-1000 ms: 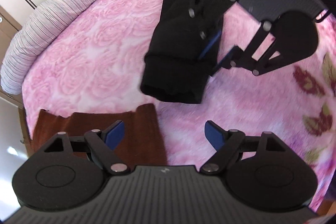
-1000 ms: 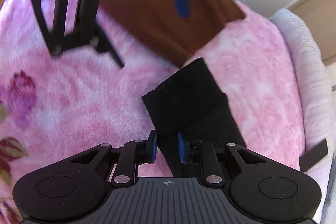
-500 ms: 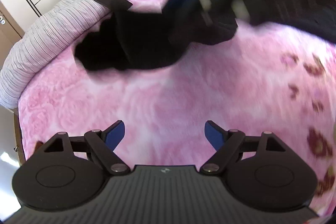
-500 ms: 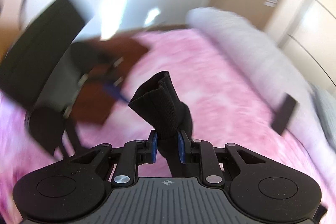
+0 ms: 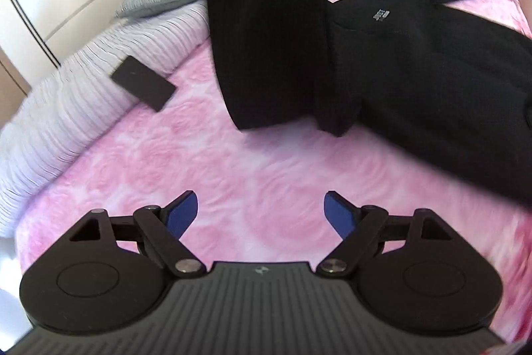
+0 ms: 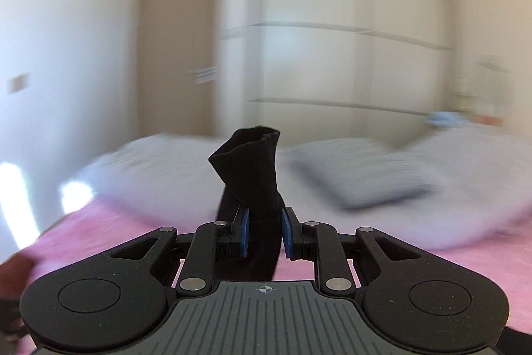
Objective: Fold clothes
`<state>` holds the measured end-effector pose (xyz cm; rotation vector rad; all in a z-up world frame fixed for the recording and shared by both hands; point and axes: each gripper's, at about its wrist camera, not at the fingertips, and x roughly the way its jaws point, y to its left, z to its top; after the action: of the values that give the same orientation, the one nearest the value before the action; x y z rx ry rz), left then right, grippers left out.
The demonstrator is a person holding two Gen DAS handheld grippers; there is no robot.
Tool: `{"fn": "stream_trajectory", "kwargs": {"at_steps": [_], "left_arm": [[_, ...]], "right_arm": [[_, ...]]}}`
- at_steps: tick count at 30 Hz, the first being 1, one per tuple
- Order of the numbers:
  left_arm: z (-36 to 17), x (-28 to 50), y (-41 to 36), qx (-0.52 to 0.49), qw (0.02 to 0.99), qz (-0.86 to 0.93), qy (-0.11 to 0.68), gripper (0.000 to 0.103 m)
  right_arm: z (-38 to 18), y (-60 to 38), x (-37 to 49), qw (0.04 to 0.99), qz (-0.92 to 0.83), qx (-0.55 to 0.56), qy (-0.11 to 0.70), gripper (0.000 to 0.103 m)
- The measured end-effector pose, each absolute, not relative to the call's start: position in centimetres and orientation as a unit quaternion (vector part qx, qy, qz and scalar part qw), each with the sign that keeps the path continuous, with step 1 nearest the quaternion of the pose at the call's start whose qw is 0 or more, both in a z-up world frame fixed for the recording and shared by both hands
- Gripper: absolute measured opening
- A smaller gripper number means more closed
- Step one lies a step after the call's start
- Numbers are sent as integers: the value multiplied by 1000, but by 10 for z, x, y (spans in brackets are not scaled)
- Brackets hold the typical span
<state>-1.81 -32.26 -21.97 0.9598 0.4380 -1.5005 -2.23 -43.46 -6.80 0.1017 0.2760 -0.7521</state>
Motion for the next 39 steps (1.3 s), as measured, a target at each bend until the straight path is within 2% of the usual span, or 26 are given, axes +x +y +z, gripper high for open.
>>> {"fn": "stream_trajectory", "kwargs": {"at_steps": [4, 8, 12, 17, 19, 21, 25, 26, 27, 29, 31, 34, 39], "left_arm": [[-251, -80, -372, 444, 579, -654, 202, 80], [-284, -125, -423, 462, 555, -660, 207, 80], [-311, -144, -466, 487, 560, -637, 208, 80], [-333, -142, -494, 502, 594, -590, 217, 76], [-336, -139, -495, 506, 612, -568, 217, 65], [-338, -134, -496, 506, 631, -545, 221, 64], [-332, -119, -487, 470, 670, -516, 252, 64], [-332, -118, -485, 462, 678, -511, 258, 64], [-332, -114, -482, 447, 687, -503, 273, 64], [-332, -107, -478, 415, 706, -487, 305, 64], [-335, -107, -473, 400, 712, -490, 303, 64], [-339, -109, -466, 381, 721, -498, 295, 62], [-344, -110, -457, 336, 735, -520, 277, 58]], "right_arm": [[-121, -505, -136, 850, -480, 142, 165, 20], [-214, -558, -200, 795, -504, 242, 235, 20], [-265, -577, -240, 776, -492, 291, 269, 20], [-273, -580, -292, 766, -480, 317, 288, 20], [-280, -582, -300, 757, -479, 319, 311, 21], [-286, -583, -305, 743, -483, 317, 337, 21], [-275, -581, -300, 702, -509, 290, 404, 21], [-266, -576, -294, 707, -507, 275, 409, 25], [-256, -571, -286, 715, -503, 260, 411, 42], [-238, -561, -264, 737, -488, 231, 406, 65], [-223, -554, -233, 778, -443, 213, 392, 66], [-218, -556, -169, 853, -284, 216, 381, 66], [-237, -561, -43, 896, -63, 120, 422, 65]]}}
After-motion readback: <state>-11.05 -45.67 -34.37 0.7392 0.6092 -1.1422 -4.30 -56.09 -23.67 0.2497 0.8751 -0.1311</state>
